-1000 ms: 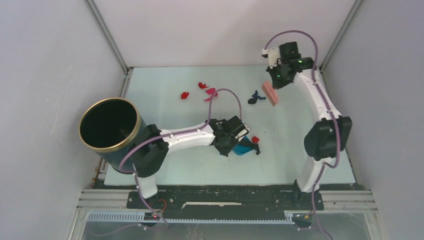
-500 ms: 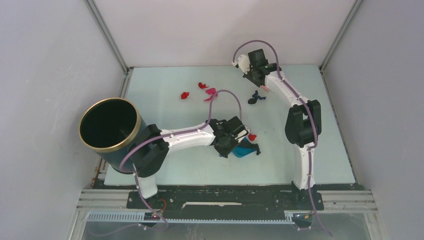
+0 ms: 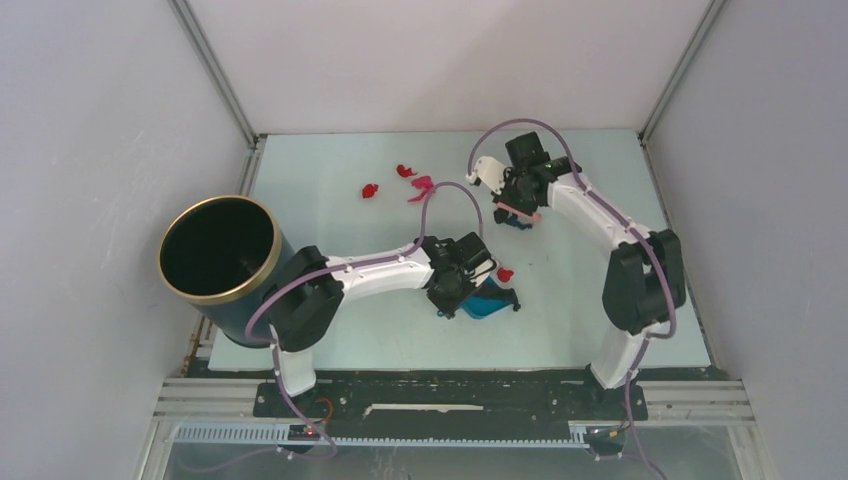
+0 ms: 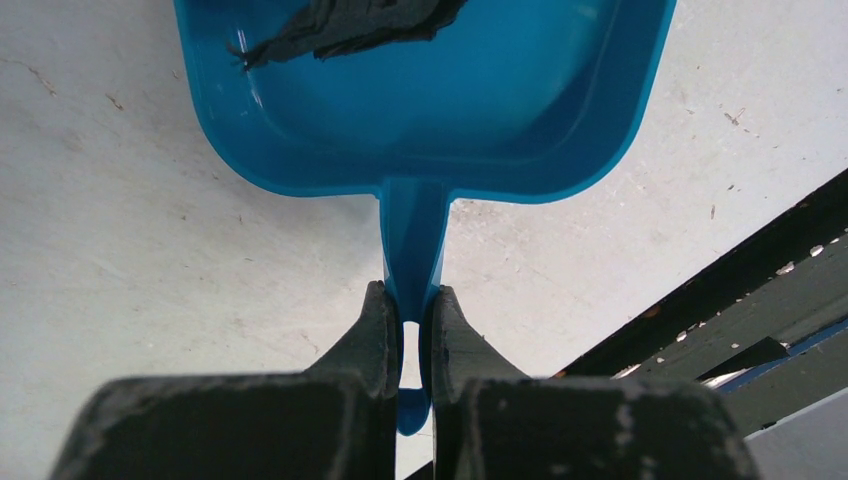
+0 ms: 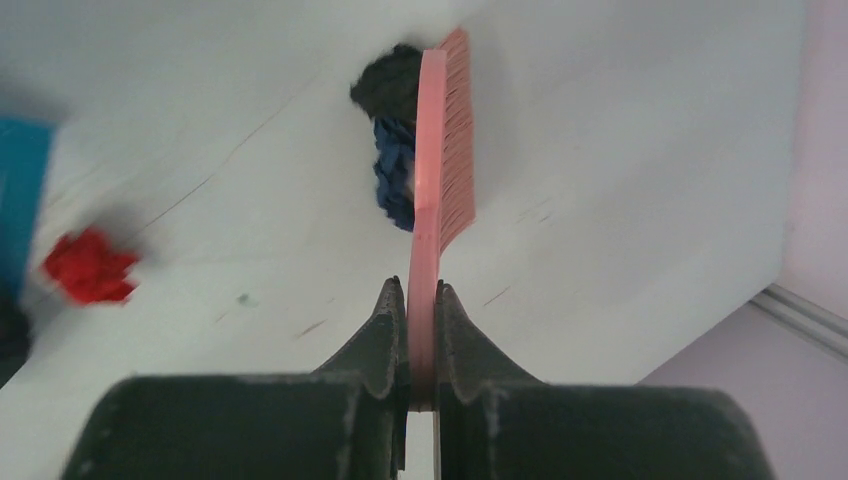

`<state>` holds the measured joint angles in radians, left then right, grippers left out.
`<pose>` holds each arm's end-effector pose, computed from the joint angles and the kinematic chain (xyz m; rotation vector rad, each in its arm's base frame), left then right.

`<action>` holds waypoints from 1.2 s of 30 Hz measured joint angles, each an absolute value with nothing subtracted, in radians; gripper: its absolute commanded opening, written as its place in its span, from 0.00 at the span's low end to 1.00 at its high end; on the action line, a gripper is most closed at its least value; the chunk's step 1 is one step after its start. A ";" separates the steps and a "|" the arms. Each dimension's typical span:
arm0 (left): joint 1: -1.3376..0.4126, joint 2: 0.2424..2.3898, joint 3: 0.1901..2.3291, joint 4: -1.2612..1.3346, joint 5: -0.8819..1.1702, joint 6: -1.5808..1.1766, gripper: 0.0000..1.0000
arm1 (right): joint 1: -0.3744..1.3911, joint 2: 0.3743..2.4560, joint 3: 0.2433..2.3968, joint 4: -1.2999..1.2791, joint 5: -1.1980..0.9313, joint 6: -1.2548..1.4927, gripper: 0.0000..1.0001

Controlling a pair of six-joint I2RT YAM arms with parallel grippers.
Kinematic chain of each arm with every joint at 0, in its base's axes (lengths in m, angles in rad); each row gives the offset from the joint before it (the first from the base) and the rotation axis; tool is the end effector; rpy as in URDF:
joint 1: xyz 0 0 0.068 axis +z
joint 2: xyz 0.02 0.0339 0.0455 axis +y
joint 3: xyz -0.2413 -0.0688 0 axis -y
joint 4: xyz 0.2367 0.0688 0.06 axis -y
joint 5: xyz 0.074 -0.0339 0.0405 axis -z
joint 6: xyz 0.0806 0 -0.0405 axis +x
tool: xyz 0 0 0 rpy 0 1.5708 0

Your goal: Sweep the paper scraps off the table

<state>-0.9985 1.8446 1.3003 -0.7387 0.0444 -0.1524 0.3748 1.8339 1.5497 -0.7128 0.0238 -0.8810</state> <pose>0.1934 -0.3068 0.1264 1.2035 2.6503 -0.2837 0.3829 0.1486 0.2079 -1.5101 2.0958 -0.2206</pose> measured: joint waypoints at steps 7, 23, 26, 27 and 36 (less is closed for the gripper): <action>-0.979 1.856 1.304 -0.747 0.076 -0.157 0.00 | 0.395 1.668 1.442 -0.833 -0.080 -0.794 0.00; -0.968 1.869 1.310 -0.753 0.098 -0.157 0.15 | 0.400 1.502 1.341 -1.002 -0.331 -0.447 0.00; -0.968 1.869 1.310 -0.753 0.097 -0.157 0.13 | 0.399 1.483 1.326 -1.002 -0.335 -0.415 0.00; -0.968 1.869 1.310 -0.753 0.097 -0.157 0.12 | 0.399 1.480 1.325 -1.002 -0.334 -0.405 0.00; -0.969 1.868 1.310 -0.752 0.098 -0.149 0.00 | 0.356 1.397 1.316 -0.991 -0.278 -0.337 0.00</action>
